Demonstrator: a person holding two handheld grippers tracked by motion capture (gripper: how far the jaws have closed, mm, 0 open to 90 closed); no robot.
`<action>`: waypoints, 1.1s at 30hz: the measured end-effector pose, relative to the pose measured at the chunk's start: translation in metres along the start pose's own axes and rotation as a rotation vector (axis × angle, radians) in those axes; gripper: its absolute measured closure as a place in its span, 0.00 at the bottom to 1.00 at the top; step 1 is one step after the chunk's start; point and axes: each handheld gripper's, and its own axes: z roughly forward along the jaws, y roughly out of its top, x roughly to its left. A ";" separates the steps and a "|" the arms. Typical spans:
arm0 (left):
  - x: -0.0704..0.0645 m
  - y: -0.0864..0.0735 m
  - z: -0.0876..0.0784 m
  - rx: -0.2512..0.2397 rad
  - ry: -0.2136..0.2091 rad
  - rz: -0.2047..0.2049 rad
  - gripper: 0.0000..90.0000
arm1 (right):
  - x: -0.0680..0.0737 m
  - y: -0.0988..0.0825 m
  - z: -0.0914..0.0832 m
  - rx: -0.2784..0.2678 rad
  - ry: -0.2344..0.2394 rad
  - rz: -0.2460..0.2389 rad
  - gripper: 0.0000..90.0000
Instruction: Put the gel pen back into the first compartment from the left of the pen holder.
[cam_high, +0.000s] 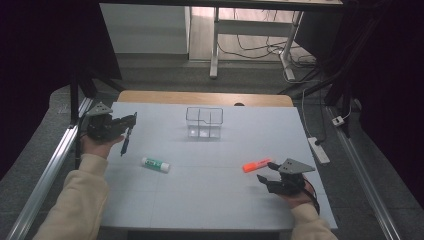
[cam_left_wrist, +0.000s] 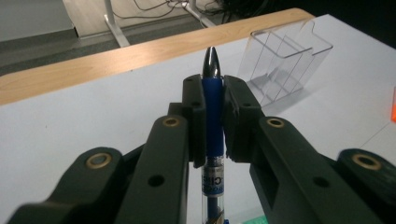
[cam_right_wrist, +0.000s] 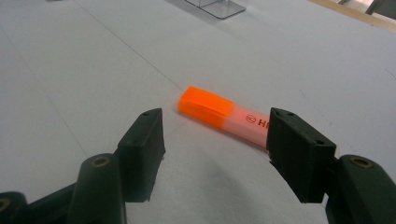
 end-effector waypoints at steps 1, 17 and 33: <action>0.000 0.001 0.000 -0.007 -0.003 -0.002 0.88 | 0.000 0.000 0.000 0.000 -0.001 0.001 0.41; -0.006 0.012 0.000 -0.090 -0.079 -0.047 0.88 | 0.000 0.000 -0.001 -0.002 -0.006 0.007 0.41; -0.021 0.034 0.011 -0.123 -0.160 -0.044 0.88 | -0.001 -0.001 -0.001 0.002 -0.008 0.008 0.41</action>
